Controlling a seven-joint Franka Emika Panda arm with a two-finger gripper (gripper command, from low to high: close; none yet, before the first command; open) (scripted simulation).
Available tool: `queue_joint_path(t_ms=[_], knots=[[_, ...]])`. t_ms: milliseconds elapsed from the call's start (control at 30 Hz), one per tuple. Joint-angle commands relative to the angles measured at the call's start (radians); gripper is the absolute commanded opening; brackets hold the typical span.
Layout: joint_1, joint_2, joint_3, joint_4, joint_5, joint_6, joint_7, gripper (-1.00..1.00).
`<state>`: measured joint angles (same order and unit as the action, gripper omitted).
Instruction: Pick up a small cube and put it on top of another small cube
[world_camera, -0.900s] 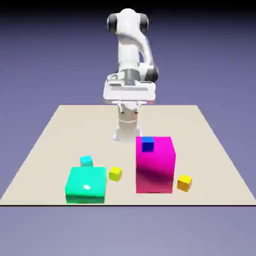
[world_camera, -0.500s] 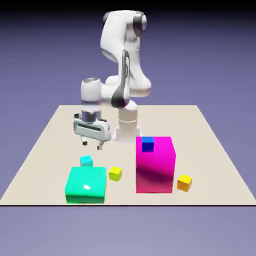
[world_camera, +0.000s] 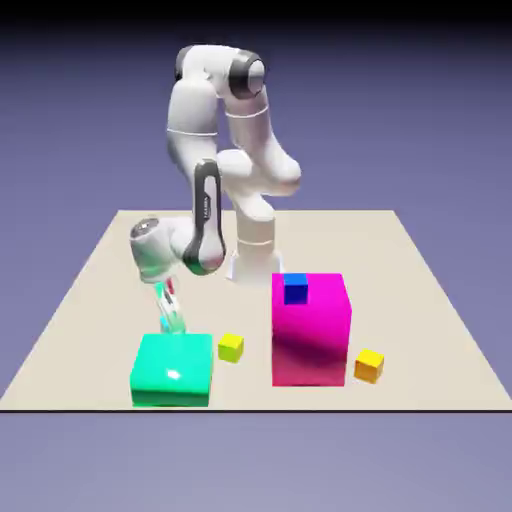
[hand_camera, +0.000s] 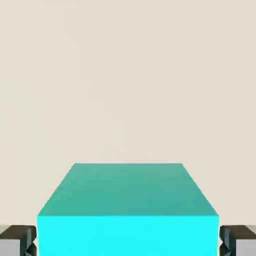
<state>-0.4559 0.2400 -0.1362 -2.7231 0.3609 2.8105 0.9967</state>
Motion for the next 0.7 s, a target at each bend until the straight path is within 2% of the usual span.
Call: queue_joint_path(t_ms=[0, 200, 667], knots=[[0.017, -0.036, -0.026, -0.004, -0.032, -0.031, 0.024, -1.00], [0.093, -0.205, -0.145, -0.023, -0.184, -0.173, 0.136, -1.00], [0.293, -0.197, 0.307, 0.482, -0.358, -0.641, -0.433, -1.00]])
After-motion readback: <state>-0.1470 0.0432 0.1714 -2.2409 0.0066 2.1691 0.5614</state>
